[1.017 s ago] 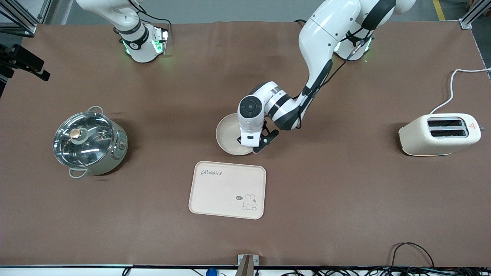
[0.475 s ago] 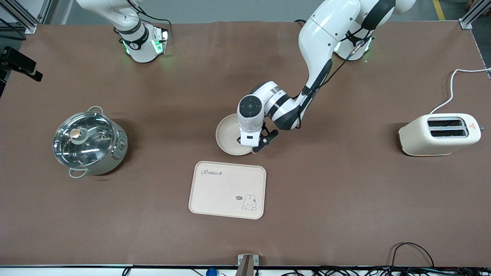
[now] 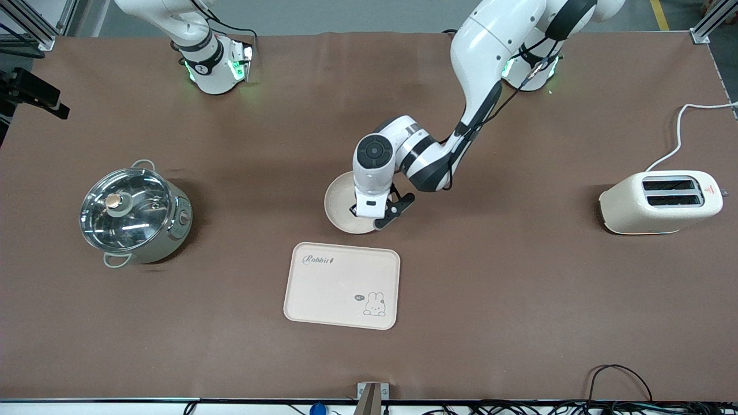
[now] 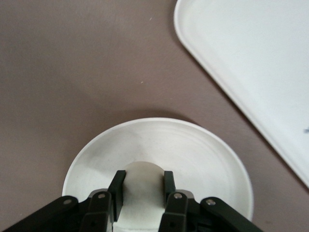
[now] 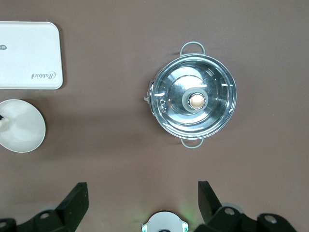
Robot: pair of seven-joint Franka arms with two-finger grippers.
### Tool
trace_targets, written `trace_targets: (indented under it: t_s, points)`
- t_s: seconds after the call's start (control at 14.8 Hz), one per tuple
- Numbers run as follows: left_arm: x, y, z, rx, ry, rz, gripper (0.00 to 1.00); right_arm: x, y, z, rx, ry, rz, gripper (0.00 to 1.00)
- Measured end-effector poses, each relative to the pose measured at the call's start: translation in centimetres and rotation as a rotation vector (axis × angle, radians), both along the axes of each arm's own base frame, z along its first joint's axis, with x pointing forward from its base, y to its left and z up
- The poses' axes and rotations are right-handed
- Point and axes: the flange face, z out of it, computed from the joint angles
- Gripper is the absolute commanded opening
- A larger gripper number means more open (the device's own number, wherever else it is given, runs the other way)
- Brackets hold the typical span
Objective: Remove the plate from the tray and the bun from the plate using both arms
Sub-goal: 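Lift the bun off the plate and carry it toward the toaster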
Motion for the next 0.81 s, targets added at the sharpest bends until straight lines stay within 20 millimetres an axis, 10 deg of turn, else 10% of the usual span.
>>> trace_targets:
  t_s: [0.34,0.81]
  points:
    - [3.8,4.0,7.2,0.038,-0.091,-0.027,0.38,0.0,0.1,0.0,0.0,-0.001,0.002,1.0]
    - [13.4,20.3,10.9,0.122,-0.061,-0.182,0.38,0.0,0.2,0.0,0.0,-0.001,0.004,1.0]
